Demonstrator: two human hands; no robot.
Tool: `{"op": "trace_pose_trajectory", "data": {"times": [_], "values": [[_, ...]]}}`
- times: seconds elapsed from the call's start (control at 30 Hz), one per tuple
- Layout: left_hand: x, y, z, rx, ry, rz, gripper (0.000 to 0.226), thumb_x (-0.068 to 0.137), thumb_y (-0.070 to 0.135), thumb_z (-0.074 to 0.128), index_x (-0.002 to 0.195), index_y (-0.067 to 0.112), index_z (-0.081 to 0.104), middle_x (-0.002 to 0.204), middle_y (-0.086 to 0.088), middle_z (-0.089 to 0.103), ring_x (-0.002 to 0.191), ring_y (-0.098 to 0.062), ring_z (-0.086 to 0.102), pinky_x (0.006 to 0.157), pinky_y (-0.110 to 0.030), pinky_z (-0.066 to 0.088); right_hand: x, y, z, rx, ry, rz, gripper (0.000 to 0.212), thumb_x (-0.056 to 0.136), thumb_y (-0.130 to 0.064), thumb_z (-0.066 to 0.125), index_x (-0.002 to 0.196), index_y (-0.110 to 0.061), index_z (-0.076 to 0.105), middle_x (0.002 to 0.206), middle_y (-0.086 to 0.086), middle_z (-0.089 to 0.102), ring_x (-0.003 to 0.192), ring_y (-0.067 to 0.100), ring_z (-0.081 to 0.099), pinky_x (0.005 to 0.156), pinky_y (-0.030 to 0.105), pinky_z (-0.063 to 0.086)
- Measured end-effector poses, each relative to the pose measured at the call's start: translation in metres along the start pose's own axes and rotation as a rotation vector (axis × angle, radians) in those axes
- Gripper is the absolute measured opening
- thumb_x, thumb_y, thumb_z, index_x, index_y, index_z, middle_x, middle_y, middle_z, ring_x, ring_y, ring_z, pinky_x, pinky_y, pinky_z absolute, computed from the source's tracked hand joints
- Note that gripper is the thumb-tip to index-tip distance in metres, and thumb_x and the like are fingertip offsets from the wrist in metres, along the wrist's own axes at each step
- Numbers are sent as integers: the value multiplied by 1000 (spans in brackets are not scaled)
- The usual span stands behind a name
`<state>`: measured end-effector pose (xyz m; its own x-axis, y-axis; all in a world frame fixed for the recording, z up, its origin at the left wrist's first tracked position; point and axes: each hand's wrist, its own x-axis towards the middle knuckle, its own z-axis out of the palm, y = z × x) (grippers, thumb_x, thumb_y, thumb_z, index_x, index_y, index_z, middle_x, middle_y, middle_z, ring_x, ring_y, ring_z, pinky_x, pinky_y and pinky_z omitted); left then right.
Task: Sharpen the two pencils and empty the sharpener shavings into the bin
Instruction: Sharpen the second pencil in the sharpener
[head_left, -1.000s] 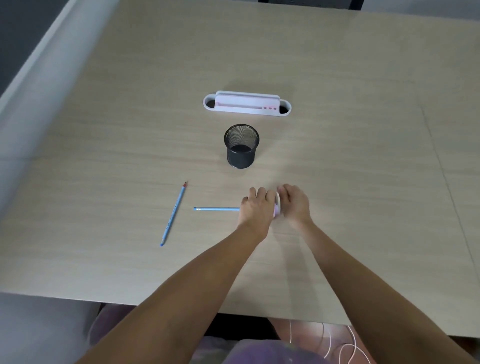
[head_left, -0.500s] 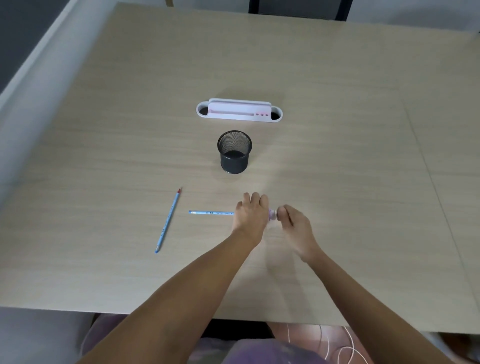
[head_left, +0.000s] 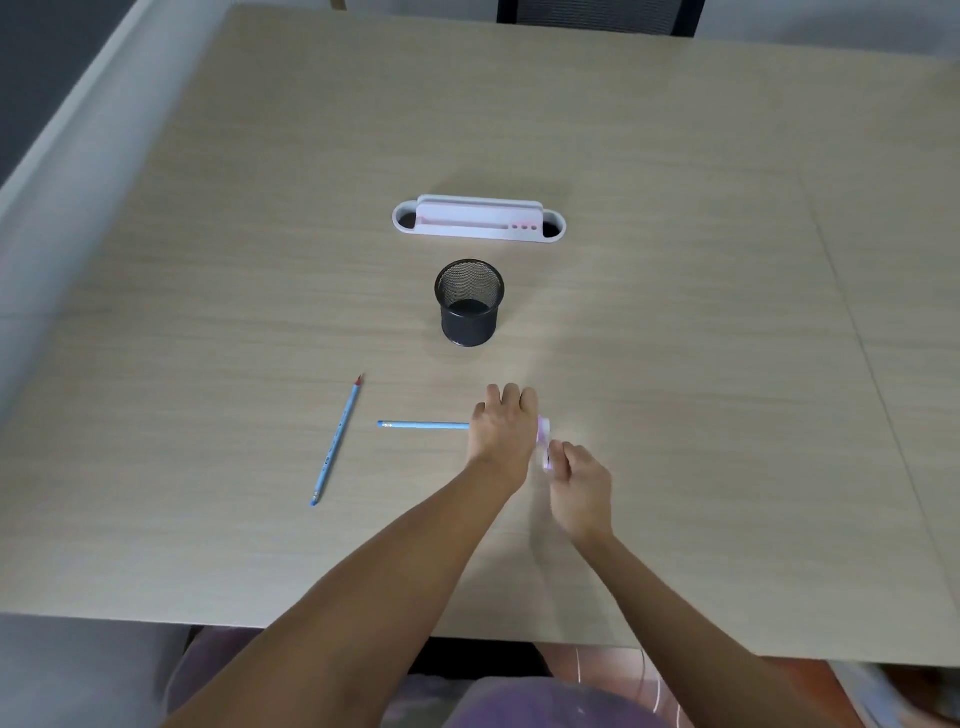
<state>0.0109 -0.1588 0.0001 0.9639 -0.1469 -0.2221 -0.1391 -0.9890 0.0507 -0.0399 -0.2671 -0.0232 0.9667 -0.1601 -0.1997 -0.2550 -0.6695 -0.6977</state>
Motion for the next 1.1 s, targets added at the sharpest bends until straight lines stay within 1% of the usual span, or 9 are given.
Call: {"op": "trace_pose_trajectory", "data": {"times": [0.17, 0.3, 0.4, 0.5, 0.63, 0.77, 0.9, 0.97, 1.1], "values": [[0, -2, 2, 1, 18, 26, 57, 61, 8, 76, 106, 10, 40, 104, -7, 51, 97, -25, 48, 62, -26, 35, 21, -20, -22, 63, -1, -98, 53, 99, -29, 40, 47, -26, 34, 47, -6, 38, 46, 10, 37, 52, 28, 32], [0, -2, 0, 26, -4, 19, 62, 62, 16, 80, 107, 9, 37, 105, -6, 50, 97, -24, 48, 62, -26, 36, 69, -39, -9, 57, 176, -89, 58, 98, -26, 44, 46, -4, 35, 42, 16, 41, 44, 27, 39, 50, 37, 32], [-1, -2, -1, 30, 4, 17, 62, 63, 17, 80, 110, 11, 41, 104, -4, 52, 97, -23, 50, 63, -26, 40, 96, -35, 3, -15, 89, -16, 64, 96, -31, 46, 38, -14, 27, 38, 4, 31, 48, 26, 36, 57, 34, 28], [0, -2, -1, 22, 9, 10, 57, 66, 15, 78, 109, 12, 42, 104, -3, 52, 97, -23, 49, 62, -26, 34, 91, -19, 14, -152, 88, 14, 54, 90, -32, 43, 40, -20, 26, 41, -3, 31, 60, 26, 38, 65, 34, 27], [1, -2, -2, 3, 10, 8, 52, 67, 8, 74, 107, 10, 40, 106, -5, 50, 98, -24, 48, 63, -26, 33, 53, 0, 20, -379, 51, -12, 26, 84, -15, 47, 58, -19, 51, 63, 2, 48, 80, 29, 47, 68, 36, 31], [0, 0, -2, -4, 8, 8, 52, 66, 6, 73, 105, 10, 39, 105, -6, 51, 96, -24, 48, 63, -26, 36, 10, 4, 16, -201, 117, -3, 35, 92, -15, 42, 62, -3, 57, 65, 16, 55, 72, 32, 49, 67, 41, 37], [0, -1, 0, -23, 20, 31, 50, 69, 8, 70, 108, 8, 39, 108, -9, 50, 99, -27, 47, 69, -29, 43, 11, -19, -3, 120, 163, 33, 48, 96, -24, 43, 49, -16, 39, 52, 7, 43, 53, 24, 42, 55, 40, 36], [0, -1, 0, -23, 24, 40, 49, 71, 11, 70, 109, 7, 39, 108, -10, 49, 100, -28, 47, 71, -30, 44, 31, -32, -7, 216, 198, 66, 50, 96, -25, 43, 48, -11, 40, 53, 15, 52, 51, 27, 46, 56, 40, 39], [1, -1, -2, -12, 15, 13, 52, 66, 10, 74, 107, 9, 42, 105, -7, 53, 97, -27, 51, 66, -28, 44, 79, -47, -5, 139, 162, 13, 58, 97, -25, 44, 43, -8, 30, 45, 15, 40, 48, 28, 39, 55, 38, 34]]}}
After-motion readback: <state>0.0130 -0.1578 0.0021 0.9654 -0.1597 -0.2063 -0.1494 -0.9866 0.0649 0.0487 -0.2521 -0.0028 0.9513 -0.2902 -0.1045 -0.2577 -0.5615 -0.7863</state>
